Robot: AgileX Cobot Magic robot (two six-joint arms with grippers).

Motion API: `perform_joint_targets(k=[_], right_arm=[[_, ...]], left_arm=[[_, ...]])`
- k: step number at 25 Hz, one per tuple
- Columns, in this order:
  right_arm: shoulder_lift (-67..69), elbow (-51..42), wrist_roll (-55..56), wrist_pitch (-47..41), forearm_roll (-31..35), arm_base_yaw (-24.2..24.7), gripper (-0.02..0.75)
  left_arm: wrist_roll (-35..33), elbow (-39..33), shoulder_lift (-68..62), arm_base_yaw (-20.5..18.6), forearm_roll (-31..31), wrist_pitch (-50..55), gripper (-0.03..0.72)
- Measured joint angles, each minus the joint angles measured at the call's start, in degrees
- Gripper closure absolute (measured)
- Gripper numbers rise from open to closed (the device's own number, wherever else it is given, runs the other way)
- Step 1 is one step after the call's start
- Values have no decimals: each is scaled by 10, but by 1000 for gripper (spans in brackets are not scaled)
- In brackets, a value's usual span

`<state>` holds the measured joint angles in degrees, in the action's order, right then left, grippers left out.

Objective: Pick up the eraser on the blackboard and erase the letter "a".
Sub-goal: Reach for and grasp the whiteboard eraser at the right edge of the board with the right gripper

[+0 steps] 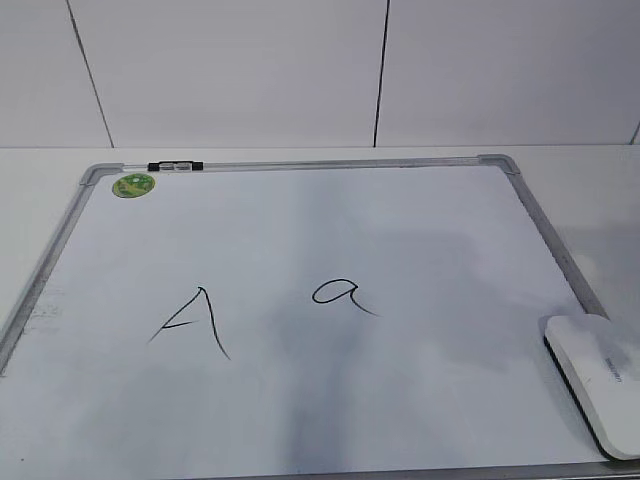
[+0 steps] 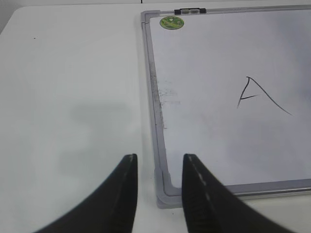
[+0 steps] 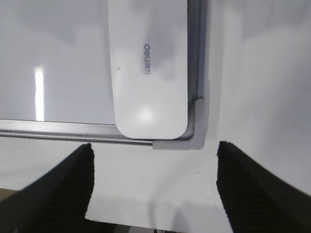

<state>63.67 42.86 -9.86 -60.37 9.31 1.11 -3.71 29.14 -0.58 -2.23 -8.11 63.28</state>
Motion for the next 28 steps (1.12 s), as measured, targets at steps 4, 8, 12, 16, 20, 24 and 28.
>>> perform_joint_targets(k=[4, 8, 12, 16, 20, 24, 28], right_arm=[[40, 27, -2, 5, 4, -4, 145], [74, 34, -3, 17, 4, -39, 145], [105, 34, 43, 40, -14, -79, 145], [137, 34, 81, 48, -43, -95, 145], [162, 34, 86, 60, -51, -97, 145], [181, 35, 99, 77, -53, -97, 145], [198, 35, 107, 93, -54, -97, 145]], left_arm=[[0, 0, 0, 0, 0, 0, 454], [0, 0, 0, 0, 0, 0, 454], [0, 0, 0, 0, 0, 0, 454], [0, 0, 0, 0, 0, 0, 454], [0, 0, 0, 0, 0, 0, 454], [0, 0, 0, 0, 0, 0, 454], [0, 0, 0, 0, 0, 0, 454]])
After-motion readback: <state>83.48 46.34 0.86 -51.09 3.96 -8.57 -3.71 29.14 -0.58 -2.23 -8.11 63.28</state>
